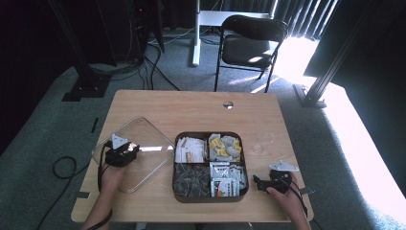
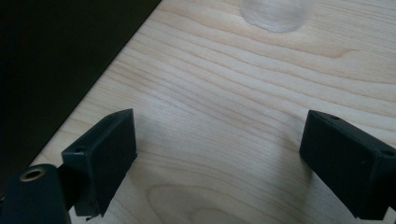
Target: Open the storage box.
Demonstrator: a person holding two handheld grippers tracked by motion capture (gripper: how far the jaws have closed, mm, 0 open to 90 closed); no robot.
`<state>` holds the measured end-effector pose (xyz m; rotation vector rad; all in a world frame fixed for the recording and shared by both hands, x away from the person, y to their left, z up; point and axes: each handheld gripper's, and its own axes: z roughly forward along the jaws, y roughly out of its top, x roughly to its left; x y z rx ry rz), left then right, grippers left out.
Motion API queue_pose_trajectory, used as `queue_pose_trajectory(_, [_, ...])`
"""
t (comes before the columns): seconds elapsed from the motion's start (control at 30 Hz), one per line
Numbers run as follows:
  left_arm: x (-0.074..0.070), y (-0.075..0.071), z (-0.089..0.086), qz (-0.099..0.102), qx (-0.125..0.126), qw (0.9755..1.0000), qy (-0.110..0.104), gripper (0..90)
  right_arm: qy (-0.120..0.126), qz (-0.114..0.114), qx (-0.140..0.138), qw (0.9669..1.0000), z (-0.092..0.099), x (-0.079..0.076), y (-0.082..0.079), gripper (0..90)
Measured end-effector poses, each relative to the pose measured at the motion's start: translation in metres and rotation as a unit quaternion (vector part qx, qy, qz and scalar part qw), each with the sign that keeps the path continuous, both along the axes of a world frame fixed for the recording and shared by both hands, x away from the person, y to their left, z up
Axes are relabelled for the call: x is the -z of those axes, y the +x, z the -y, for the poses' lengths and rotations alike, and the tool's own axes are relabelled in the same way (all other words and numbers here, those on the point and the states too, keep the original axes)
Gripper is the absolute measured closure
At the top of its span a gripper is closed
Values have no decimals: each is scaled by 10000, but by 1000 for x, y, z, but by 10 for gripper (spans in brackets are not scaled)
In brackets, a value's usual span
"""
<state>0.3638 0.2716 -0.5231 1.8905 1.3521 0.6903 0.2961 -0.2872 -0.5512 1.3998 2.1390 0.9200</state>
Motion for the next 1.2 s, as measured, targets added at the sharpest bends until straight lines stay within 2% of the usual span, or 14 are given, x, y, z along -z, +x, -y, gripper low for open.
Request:
queue_pose_trajectory(0.17, [2, 8, 1, -44, -122, 9999, -109, 589, 0, 1, -2, 10000, 0, 0, 0, 104])
queue_pose_trajectory(0.37, [7, 16, -1, -97, -133, 9997, -185, 589, 2, 1, 0, 10000, 0, 0, 0, 104])
queue_pose_trajectory(0.7, [12, 26, 4, -262, -197, 9994, -67, 588, 4, -2, 2, 10000, 0, 0, 0, 104])
queue_pose_trajectory(0.87, [12, 27, 0, -379, -146, 9988, -268, 582, 1, 0, 0, 10000, 0, 0, 0, 104])
queue_pose_trajectory(0.9, [12, 27, -1, -334, -100, 9987, -369, 565, -1, 0, 0, 10000, 0, 0, 0, 104])
queue_pose_trajectory(0.97, [11, 26, -1, -328, -162, 9985, -396, 433, 4, -1, 2, 10000, 0, 0, 0, 104])
queue_pose_trajectory(1.0, [10, 26, -2, -334, -121, 9982, -486, 414, 0, -1, 1, 10000, 0, 0, 0, 104])
queue_pose_trajectory(1.07, [8, 23, 0, -319, -42, 9983, -495, 383, -2, -1, 0, 10000, 0, 0, 0, 104])
queue_pose_trajectory(1.1, [6, 22, 0, -309, 26, 9982, -522, 289, 3, 0, 2, 10000, 0, 0, 0, 104])
queue_pose_trajectory(1.2, [2, 18, 1, -181, 88, 9985, -515, 242, 4, 1, 2, 10000, 0, 0, 0, 104])
